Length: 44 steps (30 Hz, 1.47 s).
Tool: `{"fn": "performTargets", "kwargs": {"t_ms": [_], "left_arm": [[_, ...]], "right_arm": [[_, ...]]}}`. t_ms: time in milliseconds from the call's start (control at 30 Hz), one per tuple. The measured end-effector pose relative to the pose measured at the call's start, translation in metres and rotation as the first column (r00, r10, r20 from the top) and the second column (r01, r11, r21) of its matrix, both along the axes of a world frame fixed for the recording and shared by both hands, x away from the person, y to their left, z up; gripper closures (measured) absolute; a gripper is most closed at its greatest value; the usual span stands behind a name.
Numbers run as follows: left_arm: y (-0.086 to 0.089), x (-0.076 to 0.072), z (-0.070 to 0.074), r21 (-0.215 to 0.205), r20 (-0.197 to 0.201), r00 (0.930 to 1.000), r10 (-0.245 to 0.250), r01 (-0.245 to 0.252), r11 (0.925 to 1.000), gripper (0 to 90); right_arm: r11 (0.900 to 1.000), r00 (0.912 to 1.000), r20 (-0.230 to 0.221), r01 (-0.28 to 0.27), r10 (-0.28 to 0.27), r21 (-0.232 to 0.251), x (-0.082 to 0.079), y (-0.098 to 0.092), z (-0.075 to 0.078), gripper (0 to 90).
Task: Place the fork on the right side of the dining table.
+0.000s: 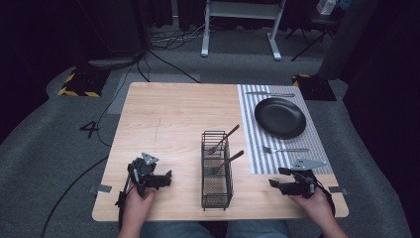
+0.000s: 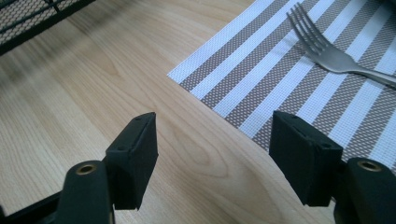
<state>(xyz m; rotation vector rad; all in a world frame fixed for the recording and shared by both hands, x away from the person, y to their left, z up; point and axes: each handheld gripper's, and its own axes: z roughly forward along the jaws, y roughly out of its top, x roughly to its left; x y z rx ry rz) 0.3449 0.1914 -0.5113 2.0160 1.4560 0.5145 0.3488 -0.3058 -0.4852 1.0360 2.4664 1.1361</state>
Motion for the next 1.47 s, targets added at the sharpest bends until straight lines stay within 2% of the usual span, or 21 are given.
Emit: {"fn": "performTargets", "kwargs": {"t_ms": [300, 533, 600, 767, 933, 1467], "left_arm": [[0.000, 0.000, 0.000, 0.000, 0.000, 1.0000, 0.000, 0.000, 1.0000, 0.2], [0.000, 0.000, 0.000, 0.000, 0.000, 1.0000, 0.000, 0.000, 1.0000, 0.2], [0.000, 0.000, 0.000, 0.000, 0.000, 1.0000, 0.000, 0.000, 1.0000, 0.2], [0.000, 0.000, 0.000, 0.000, 0.000, 1.0000, 0.000, 0.000, 1.0000, 0.2], [0.000, 0.000, 0.000, 0.000, 0.000, 1.0000, 0.000, 0.000, 1.0000, 0.2], [0.000, 0.000, 0.000, 0.000, 0.000, 1.0000, 0.000, 0.000, 1.0000, 0.2]], "right_arm": [[0.999, 0.9990, 0.028, -0.035, 0.036, -0.037, -0.001, 0.007, -0.012, 31.8], [0.997, 0.9985, 0.038, -0.037, 0.040, -0.066, -0.001, 0.008, -0.018, 31.4], [0.996, 0.9971, 0.057, -0.045, 0.049, -0.071, -0.001, 0.008, -0.020, 31.1], [0.997, 0.9959, 0.073, -0.051, 0.055, -0.055, -0.002, 0.009, -0.023, 25.2], [0.997, 0.9961, 0.067, -0.053, 0.057, -0.061, -0.002, 0.010, -0.023, 19.9], [0.997, 0.9968, 0.062, -0.045, 0.049, -0.066, -0.002, 0.011, -0.023, 17.2]]}}
